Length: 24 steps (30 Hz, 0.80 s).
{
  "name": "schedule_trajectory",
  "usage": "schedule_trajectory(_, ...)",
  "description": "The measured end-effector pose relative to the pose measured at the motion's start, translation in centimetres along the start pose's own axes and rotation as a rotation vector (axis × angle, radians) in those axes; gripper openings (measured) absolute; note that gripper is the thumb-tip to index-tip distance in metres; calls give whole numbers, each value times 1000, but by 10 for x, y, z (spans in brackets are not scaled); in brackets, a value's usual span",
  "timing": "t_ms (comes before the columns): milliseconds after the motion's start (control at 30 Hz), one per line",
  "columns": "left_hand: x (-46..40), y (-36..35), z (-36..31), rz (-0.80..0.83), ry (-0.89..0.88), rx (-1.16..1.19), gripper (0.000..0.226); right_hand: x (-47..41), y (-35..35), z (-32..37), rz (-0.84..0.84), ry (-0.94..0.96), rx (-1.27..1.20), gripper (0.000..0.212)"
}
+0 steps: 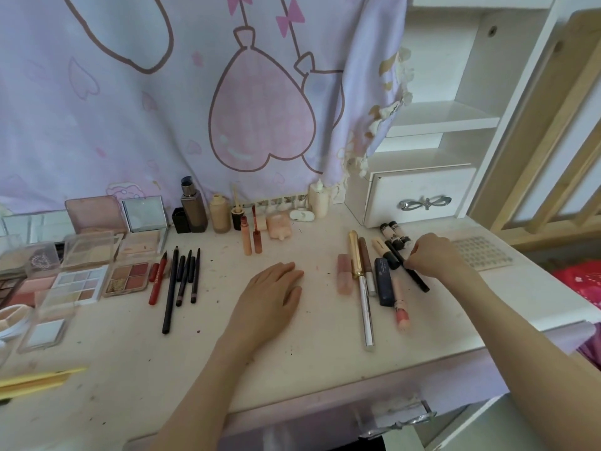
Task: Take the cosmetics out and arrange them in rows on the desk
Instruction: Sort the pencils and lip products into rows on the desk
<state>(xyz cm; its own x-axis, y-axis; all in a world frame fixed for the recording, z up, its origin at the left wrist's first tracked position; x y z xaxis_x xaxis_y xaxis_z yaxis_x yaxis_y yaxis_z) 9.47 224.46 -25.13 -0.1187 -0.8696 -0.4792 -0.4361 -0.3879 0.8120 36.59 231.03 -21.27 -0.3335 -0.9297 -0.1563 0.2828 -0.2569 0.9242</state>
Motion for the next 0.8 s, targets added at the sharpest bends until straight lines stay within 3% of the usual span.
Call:
schedule_trajectory(133,1,0,0,4,3,6,42,7,-2,2,22,33,28,32)
schedule_trajectory(300,1,4,-2,-7,14,32,41,11,16,3,-58,-23,-83,24)
schedule_trajectory(400,3,7,-5,-25,6,35,39,26,34,19,-92,-24,-457,15)
schedule_trajectory(500,2,15,-11,-59,22,110,34,51,37,44,97,-88,-952,11)
schedule_trajectory(567,2,25,-16,-81,124,267,32,69,33,64,235,-111,-1186,14)
schedule_trajectory(667,1,44,-29,-150,233,490,32,90,24,93,364,-117,-1399,17)
schedule_trajectory(800,6,67,-34,-256,250,577,22,98,16,113,388,-136,-1569,10)
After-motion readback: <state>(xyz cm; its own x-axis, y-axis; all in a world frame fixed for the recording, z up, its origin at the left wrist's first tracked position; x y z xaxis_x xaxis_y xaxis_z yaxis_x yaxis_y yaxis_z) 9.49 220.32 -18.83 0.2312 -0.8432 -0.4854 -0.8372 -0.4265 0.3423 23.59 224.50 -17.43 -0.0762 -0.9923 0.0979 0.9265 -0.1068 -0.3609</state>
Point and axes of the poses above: each hand's wrist, its own x-axis away from the middle knuckle, its own y-axis out of the back of the hand, z = x × y, the point moved 6 cm from there along -x, towards the middle knuckle, and after that the axes turned 15 degrees about -z, right-handed, at the moved point
